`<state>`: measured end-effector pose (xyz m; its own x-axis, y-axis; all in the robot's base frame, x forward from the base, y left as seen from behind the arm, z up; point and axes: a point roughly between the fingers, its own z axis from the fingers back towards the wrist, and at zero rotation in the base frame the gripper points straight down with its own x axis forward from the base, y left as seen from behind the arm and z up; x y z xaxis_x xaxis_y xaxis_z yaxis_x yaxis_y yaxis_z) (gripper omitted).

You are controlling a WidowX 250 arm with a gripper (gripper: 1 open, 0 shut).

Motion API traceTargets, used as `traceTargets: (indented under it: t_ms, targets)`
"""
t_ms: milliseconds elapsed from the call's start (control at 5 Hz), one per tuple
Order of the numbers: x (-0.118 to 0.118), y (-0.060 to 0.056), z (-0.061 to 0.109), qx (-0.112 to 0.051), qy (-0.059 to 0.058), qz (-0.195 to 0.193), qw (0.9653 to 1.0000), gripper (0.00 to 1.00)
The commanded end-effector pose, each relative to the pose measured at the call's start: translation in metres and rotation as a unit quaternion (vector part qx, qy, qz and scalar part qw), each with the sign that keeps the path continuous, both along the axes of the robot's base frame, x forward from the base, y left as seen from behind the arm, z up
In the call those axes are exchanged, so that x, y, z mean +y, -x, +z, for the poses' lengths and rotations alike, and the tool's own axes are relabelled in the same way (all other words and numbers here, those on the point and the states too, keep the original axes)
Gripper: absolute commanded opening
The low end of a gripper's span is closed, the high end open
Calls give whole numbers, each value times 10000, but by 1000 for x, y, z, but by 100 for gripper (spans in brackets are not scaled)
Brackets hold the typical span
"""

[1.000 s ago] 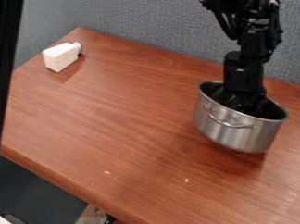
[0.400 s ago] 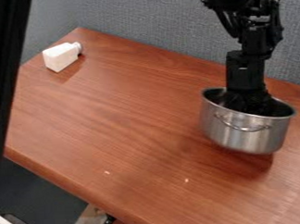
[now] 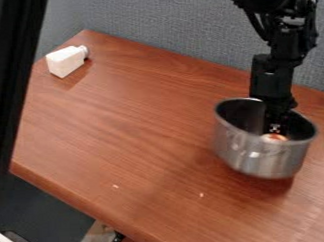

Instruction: Put the mushroom in the metal pot

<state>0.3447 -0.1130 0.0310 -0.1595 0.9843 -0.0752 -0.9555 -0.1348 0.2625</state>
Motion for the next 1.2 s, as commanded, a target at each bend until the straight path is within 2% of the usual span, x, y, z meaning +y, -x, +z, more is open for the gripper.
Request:
traceTargets:
  t_ms: [0,400,600,800,1000]
  targets:
    - [-7,-8,37,-406,94,-615,9972,100]
    - [20,-6,41,-509,102,-26,9987,100]
    - [31,-6,39,-577,96,264,9979,0]
    - [37,-4,29,-469,-133,78,9988,0]
    - [43,-3,18,-373,-365,-112,9986,100]
